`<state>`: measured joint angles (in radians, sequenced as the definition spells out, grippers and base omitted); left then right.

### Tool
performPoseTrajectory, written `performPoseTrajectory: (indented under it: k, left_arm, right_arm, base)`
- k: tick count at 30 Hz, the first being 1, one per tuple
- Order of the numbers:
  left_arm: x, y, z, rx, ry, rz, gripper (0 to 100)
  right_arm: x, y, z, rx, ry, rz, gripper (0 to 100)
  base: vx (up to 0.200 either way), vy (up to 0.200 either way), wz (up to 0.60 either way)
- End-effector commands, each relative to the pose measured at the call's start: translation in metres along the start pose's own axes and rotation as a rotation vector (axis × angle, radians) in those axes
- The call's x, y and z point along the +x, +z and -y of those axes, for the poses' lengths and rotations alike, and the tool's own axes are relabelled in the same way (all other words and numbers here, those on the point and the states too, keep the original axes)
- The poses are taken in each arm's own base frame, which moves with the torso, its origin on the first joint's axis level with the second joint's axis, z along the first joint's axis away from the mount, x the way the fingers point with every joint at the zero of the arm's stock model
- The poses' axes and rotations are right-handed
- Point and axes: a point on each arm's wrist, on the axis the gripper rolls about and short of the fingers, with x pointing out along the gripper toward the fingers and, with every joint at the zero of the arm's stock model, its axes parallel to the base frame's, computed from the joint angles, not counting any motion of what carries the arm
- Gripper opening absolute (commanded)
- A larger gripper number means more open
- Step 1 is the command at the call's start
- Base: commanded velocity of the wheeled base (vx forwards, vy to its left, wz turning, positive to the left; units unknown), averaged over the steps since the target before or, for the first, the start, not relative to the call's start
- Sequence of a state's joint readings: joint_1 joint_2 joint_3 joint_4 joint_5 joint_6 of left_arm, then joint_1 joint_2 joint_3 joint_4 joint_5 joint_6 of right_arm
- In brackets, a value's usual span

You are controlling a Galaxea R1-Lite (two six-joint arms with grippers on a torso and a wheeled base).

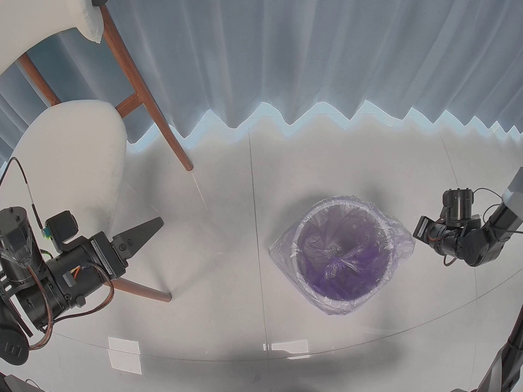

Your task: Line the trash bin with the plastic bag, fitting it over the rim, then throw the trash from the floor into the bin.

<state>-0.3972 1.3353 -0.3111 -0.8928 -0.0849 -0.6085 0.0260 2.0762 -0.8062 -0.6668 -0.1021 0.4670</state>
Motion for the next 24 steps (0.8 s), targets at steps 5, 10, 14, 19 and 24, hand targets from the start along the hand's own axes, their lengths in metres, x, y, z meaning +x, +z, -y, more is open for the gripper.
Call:
performPoseTrajectory:
  k: [5,10,14,19,24]
  left_arm:
    - [-0.004,0.005,-0.004,-0.002,0.02,0.034,100]
    - [-0.004,0.004,-0.004,0.0,0.024,0.033,100]
    - [-0.004,0.003,-0.005,0.017,0.028,0.028,100]
    - [-0.005,0.001,-0.006,0.046,0.027,0.02,100]
    - [-0.006,0.001,-0.007,0.045,0.031,0.02,100]
  right_arm:
    - [0.034,-0.05,-0.003,-0.062,-0.013,-0.118,0]
    - [0.036,-0.064,-0.027,-0.048,0.039,-0.14,0]
    - [0.037,-0.073,-0.038,-0.065,0.063,-0.155,0]
    - [0.038,-0.083,-0.046,-0.069,0.076,-0.177,0]
    - [0.036,-0.09,-0.061,-0.06,0.114,-0.184,0]
  base:
    - [0.0,0.0,0.0]
    - [0.0,0.0,0.0]
    - [0.0,0.0,0.0]
    - [0.0,0.0,0.0]
    - [0.0,0.0,0.0]
